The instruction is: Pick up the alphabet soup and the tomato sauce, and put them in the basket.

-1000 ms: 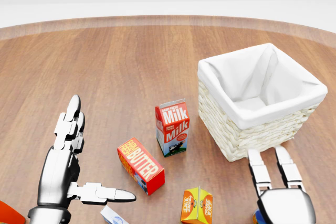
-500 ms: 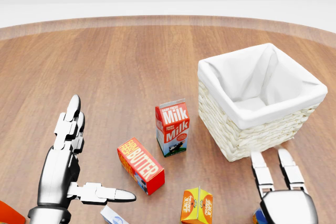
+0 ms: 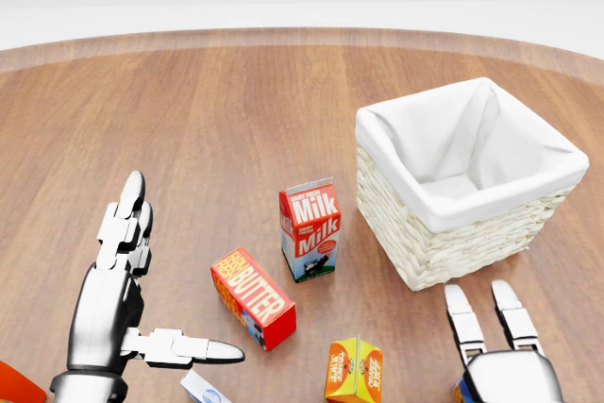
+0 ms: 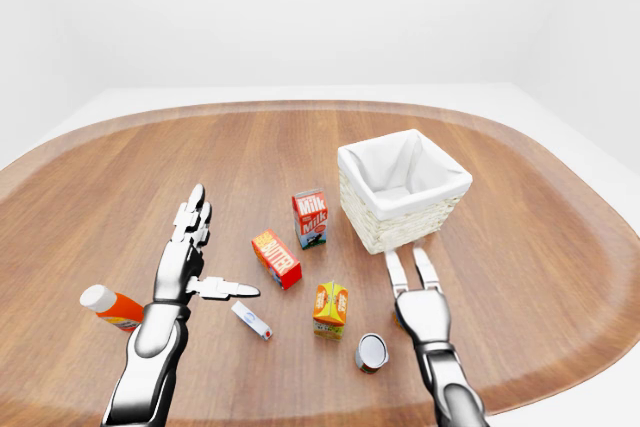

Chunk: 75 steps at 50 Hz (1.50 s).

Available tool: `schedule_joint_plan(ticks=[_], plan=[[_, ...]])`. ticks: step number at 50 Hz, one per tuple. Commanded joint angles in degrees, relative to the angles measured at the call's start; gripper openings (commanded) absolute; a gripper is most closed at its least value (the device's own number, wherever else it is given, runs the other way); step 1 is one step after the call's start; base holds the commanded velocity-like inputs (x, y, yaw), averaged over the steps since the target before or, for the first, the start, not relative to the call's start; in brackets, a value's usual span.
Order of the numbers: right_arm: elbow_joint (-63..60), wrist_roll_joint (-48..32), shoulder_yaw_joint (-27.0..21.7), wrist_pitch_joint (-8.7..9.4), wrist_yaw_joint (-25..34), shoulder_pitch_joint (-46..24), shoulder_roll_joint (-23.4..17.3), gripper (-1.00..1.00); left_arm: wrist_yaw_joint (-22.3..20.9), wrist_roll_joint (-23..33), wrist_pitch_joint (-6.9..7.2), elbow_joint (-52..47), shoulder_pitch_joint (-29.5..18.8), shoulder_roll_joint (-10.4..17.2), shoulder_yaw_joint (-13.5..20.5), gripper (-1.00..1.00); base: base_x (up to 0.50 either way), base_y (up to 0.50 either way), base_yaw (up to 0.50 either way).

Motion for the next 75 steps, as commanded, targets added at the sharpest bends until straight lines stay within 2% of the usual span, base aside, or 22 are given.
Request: schedule_joint_plan(ticks=[1, 27, 34, 35, 36, 54, 67, 75], plan=[[4.8, -0.23, 1.27, 0.0, 0.0, -1.77, -0.42, 1.0, 0.1, -0.45, 0.0, -0.46, 0.25, -0.05, 0.18, 1.0, 0.0, 0.0, 0.0], [13.56, 0.17, 2.68, 0.0, 0.0, -5.72, -1.62, 1.0, 0.11, -0.44, 0.0, -0.47, 0.25, -0.05, 0.18, 1.0, 0.0, 0.0, 0.0], [11.27, 0.72, 2.65, 0.0, 0.0, -4.43, -1.48, 1.0, 0.12, -0.45, 0.0, -0.47, 0.25, -0.06, 0.19, 1.0, 0.0, 0.0, 0.0], [11.61, 0.44, 2.93, 0.0, 0.0, -4.34, -1.45, -0.42, 0.11, -0.46, 0.0, -0.47, 0.25, -0.05, 0.18, 1.0, 0.0, 0.0, 0.0], [11.84, 0.26, 3.09, 0.0, 0.0, -4.25, -1.41, -1.0, 0.09, -0.44, 0.0, -0.47, 0.25, -0.04, 0.18, 1.0, 0.0, 0.0, 0.0], [12.57, 0.02, 3.38, 0.0, 0.0, -4.12, -1.34, -1.0, 0.1, -0.45, 0.0, -0.46, 0.25, -0.05, 0.18, 1.0, 0.0, 0.0, 0.0], [-5.83, 3.19, -1.29, 0.0, 0.15, 3.56, -0.81, -1.0, 0.12, -0.45, 0.0, -0.46, 0.25, -0.06, 0.19, 1.0, 0.0, 0.0, 0.0], [-20.06, 6.74, -7.44, 0.0, 8.05, 8.59, 1.11, -1.0, 0.1, -0.46, 0.0, -0.46, 0.25, -0.05, 0.18, 1.0, 0.0, 0.0, 0.0]])
